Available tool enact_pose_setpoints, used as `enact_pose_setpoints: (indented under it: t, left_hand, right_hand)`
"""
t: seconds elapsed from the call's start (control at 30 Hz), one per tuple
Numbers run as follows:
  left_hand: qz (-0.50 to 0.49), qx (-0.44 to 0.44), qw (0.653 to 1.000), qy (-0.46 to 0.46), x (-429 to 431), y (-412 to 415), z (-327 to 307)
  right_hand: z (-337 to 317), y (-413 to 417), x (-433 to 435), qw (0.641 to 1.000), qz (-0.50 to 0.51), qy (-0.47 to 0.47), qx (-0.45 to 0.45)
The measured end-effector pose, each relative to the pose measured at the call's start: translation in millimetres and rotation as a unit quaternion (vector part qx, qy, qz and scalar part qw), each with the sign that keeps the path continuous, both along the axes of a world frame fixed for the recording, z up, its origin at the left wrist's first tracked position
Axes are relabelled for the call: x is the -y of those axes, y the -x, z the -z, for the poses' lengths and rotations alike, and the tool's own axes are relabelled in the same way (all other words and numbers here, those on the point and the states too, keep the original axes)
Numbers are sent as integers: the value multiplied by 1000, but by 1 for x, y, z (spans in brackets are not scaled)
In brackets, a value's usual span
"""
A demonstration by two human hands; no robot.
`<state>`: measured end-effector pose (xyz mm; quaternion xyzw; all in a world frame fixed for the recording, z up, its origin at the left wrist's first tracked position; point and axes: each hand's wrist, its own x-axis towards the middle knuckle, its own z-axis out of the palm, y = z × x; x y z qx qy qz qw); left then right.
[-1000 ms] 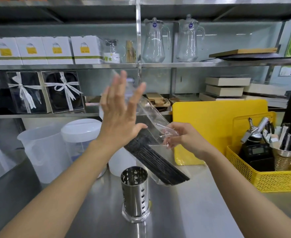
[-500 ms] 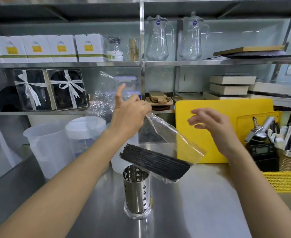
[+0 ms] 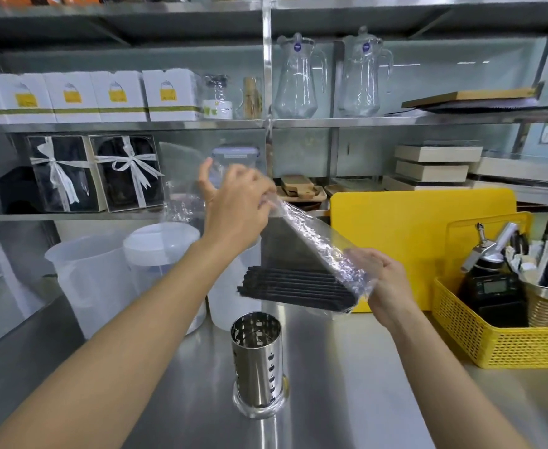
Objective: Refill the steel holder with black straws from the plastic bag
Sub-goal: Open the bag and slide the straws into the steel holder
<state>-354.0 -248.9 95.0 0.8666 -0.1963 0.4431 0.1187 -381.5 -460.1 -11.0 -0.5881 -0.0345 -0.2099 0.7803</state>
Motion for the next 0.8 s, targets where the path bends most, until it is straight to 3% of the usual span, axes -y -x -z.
enact_pose_setpoints:
  t: [0.07, 0.13, 0.23, 0.3, 0.33, 0.37, 0.43, 0.5, 0.63, 0.8]
  left_hand:
    - [-16, 51, 997, 59, -11, -4, 0]
    - [-32, 64, 981, 182, -26, -6, -3]
    - [20, -96, 928, 360, -56, -21, -3]
    - [140, -253, 849, 441, -74, -28, 0]
    - [171, -313, 826, 436, -79, -28, 2]
    - [177, -334, 827, 416, -82, -27, 6]
    - [143, -267, 855, 421, -85, -29, 13]
    - [143, -192, 848, 473, -84, -29, 13]
    - [166, -197, 854, 452, -78, -30, 7]
    - [190, -228, 836, 462, -78, -34, 10]
  right_hand:
    - [-1, -1, -1, 1000, -9, -17, 9]
    - [-2, -2, 2, 998, -34, -42, 13]
    - [-2, -2, 8, 996, -61, -66, 10]
    - [-2, -3, 12, 995, -67, -75, 8]
    - [-3, -3, 14, 995, -67, -71, 3]
    - [-3, -3, 15, 997, -61, -55, -5]
    - [-3, -4, 19, 999, -19, 21, -21]
    - [-6, -5, 24, 995, 40, 90, -11]
    - [-11, -5, 26, 981, 51, 185, -25]
    - [-5, -5, 32, 986, 109, 123, -8]
